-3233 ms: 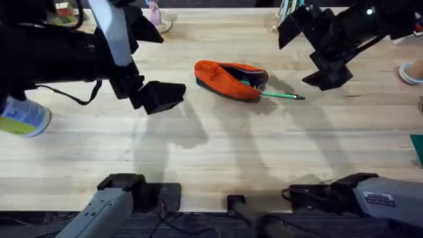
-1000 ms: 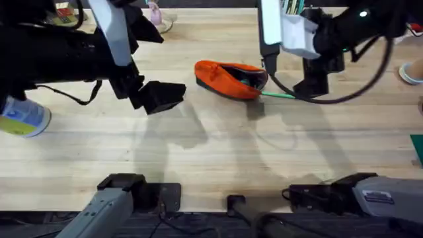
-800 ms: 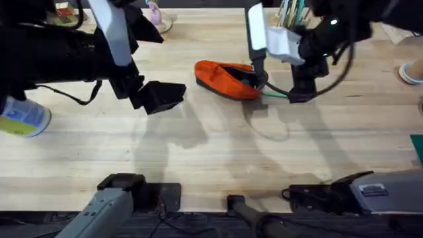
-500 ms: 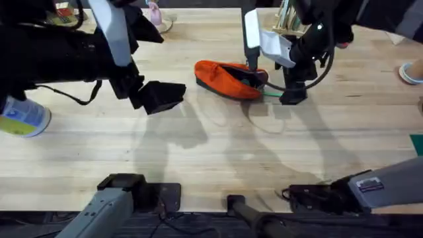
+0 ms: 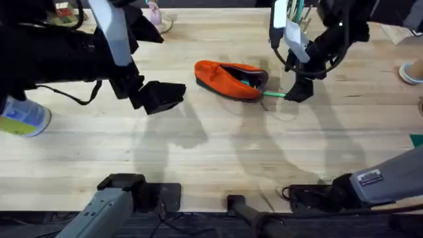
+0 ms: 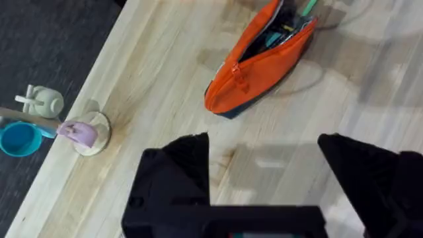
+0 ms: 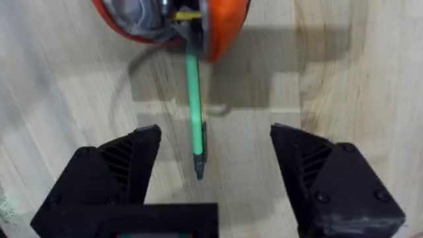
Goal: Unzip the bag, pick up the pens from the table one at a time and place them inside, then zip the bag closed.
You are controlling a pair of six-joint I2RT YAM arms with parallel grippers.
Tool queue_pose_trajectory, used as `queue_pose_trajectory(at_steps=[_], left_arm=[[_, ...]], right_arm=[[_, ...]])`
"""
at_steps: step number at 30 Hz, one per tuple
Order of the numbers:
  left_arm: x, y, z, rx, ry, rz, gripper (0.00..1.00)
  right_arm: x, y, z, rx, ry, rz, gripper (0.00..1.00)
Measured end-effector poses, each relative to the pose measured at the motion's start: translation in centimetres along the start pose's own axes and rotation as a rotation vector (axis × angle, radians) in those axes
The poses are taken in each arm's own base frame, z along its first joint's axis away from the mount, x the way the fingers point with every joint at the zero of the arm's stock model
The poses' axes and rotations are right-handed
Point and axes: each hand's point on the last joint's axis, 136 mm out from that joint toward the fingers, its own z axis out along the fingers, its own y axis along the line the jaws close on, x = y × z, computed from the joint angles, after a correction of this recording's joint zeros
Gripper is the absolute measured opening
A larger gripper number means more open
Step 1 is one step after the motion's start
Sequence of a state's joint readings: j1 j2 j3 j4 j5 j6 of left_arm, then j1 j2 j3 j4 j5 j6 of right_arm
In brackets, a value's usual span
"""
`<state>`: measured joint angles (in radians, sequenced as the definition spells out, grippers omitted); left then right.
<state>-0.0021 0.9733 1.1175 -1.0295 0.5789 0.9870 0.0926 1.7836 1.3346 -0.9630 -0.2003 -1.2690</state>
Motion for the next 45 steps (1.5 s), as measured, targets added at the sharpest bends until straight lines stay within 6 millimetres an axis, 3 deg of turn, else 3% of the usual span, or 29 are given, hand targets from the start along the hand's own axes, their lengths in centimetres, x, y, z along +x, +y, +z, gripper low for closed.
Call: queue_pose_trajectory(at_steps=[6,12,25,34,39,45], left_arm=[[0.0,0.0,0.0,0.0,0.0,0.0,0.993],[0.0,0.0,0.0,0.0,0.0,0.0,0.993],[0.0,0.0,0.0,0.0,0.0,0.0,0.993],[0.0,0.0,0.0,0.0,0.0,0.0,0.993],[0.0,0.0,0.0,0.0,0.0,0.0,0.993],[0.0,0.0,0.0,0.0,0.0,0.0,0.993]], right_arm=[[-0.3,0.1,0.2,-0.011,-0.014,-0.011,0.997],[0.6,1.1,3.6,-0.134,0.011,0.016,0.997],[0.6,1.2,3.5,-0.164,0.028,0.018,0.996],[0.6,1.8,3.7,-0.152,0.172,-0.068,0.996],[0.4,2.1,3.8,-0.145,0.223,-0.084,0.902],[0.6,2.7,3.7,-0.164,0.253,-0.078,0.975]])
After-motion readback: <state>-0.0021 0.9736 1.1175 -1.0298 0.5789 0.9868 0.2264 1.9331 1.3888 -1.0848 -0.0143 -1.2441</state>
